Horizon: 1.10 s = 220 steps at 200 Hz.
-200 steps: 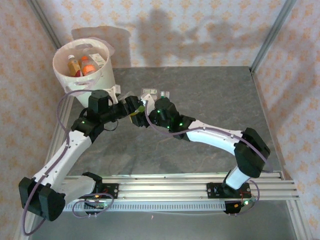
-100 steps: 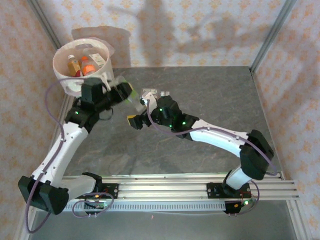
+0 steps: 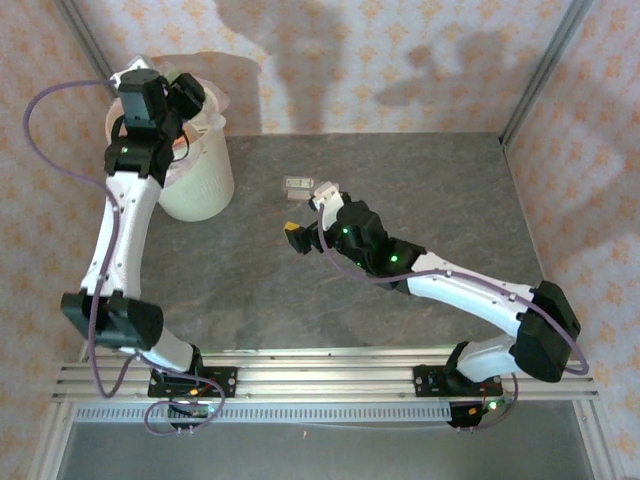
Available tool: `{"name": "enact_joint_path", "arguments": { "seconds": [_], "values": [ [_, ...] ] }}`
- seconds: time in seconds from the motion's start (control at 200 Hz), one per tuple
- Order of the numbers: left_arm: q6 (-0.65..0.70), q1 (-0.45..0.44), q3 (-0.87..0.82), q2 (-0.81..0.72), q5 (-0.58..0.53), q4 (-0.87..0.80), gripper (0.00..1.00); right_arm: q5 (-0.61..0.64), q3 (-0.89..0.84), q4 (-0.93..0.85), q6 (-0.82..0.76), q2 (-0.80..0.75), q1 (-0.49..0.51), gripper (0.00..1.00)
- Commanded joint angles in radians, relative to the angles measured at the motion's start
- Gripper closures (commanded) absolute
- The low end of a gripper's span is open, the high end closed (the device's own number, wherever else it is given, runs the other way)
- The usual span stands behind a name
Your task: Put the plastic bottles in the bin
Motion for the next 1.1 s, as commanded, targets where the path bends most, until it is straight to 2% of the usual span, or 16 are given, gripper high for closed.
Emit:
{"name": "enact_joint_path", "arguments": {
  "seconds": [0.0, 0.075, 0.24, 0.305, 0.405, 0.485, 0.545, 0.605, 0.635, 0.65, 0.926, 1.096],
  "values": [
    [0.011, 0.057, 0.115, 0.065, -0.049, -0.041, 0.46, 0.101, -0.027, -0.031, 0.007, -0.057, 0.000, 0.01],
    [0.030, 0.095, 0.217, 0.146, 0.002, -0.094, 0.46, 0.125, -0.045, -0.043, 0.012, -0.071, 0.000, 0.01],
    [0.153, 0.129, 0.487, 0.339, 0.085, -0.360, 0.46, 0.166, -0.080, -0.070, 0.017, -0.110, -0.001, 0.01],
    [0.162, 0.141, 0.515, 0.388, 0.131, -0.407, 0.47, 0.180, -0.093, -0.076, 0.017, -0.125, 0.000, 0.01],
    [0.184, 0.143, 0.513, 0.413, 0.166, -0.399, 0.46, 0.193, -0.103, -0.082, 0.019, -0.133, -0.001, 0.01],
    [0.197, 0.143, 0.553, 0.454, 0.240, -0.402, 0.44, 0.191, -0.101, -0.089, 0.019, -0.131, -0.001, 0.01],
    [0.199, 0.143, 0.626, 0.503, 0.288, -0.440, 0.37, 0.189, -0.096, -0.093, 0.020, -0.127, -0.001, 0.01],
    [0.190, 0.143, 0.720, 0.551, 0.274, -0.501, 0.17, 0.191, -0.091, -0.097, 0.024, -0.127, -0.001, 0.01],
    [0.185, 0.143, 0.756, 0.568, 0.265, -0.517, 0.03, 0.191, -0.087, -0.099, 0.028, -0.124, -0.001, 0.01],
    [0.184, 0.143, 0.771, 0.574, 0.264, -0.522, 0.01, 0.191, -0.085, -0.099, 0.030, -0.122, -0.001, 0.01],
    [0.122, 0.145, 0.790, 0.538, 0.281, -0.452, 0.00, 0.194, -0.074, -0.107, 0.051, -0.102, -0.001, 0.01],
    [0.087, 0.142, 0.774, 0.509, 0.377, -0.435, 0.00, 0.206, -0.071, -0.104, 0.062, -0.089, -0.003, 0.01]
  ]
}}
